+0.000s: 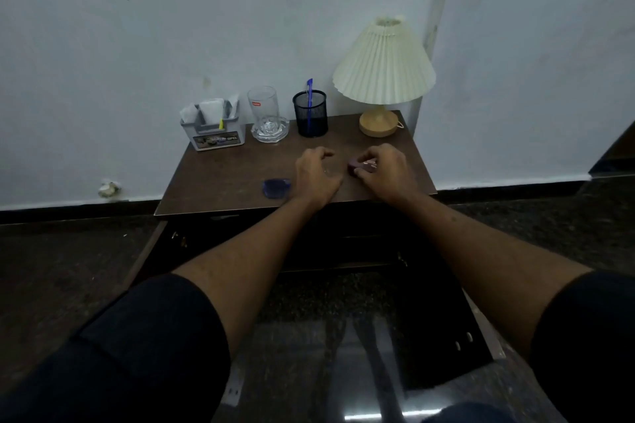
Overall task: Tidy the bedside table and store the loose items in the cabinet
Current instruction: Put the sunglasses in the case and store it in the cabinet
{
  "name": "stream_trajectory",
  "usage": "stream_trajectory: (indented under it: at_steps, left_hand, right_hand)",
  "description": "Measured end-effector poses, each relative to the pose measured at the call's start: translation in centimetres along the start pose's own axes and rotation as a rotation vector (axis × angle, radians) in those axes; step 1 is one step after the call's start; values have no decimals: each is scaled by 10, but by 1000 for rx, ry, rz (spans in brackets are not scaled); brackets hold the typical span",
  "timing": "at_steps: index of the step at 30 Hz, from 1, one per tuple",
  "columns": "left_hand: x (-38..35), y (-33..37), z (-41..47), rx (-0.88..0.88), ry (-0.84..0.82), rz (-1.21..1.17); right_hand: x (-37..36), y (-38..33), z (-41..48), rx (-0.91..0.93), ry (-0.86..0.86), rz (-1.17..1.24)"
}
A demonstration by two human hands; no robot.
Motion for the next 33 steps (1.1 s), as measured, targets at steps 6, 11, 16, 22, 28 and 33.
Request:
stream_trajectory:
  at_steps: [6,11,16,22,28,33]
  left_hand:
    - [-50,8,-7,51,-158,-59]
    - [-71,4,-2,115,-184,-76]
    - [-76,0,8,171,-95,-90]
    - [-64,-3,8,178,-99,-201]
    - [-22,-1,-2,155,-251,-386]
    - [40,-1,-29,197,-269,-504]
  right_hand:
    - [3,35,1,10,-20,-209]
    - [-5,46,2,-10,-14,-166]
    - [-7,46,-1,5,8,-82]
    - [13,39,-4,71,-5,49]
    - [35,10,-18,200,-126,126]
    - [43,-40,-41,366,-181,114]
Point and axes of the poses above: each hand's wrist, its own z-axis towards the middle knuckle, its own x-axis out of the back of the hand, y = z × x, the point moved 6 cm from there along z, towards the middle knuckle, and after that the axes turned 13 degrees about y, right-handed, at the moved point
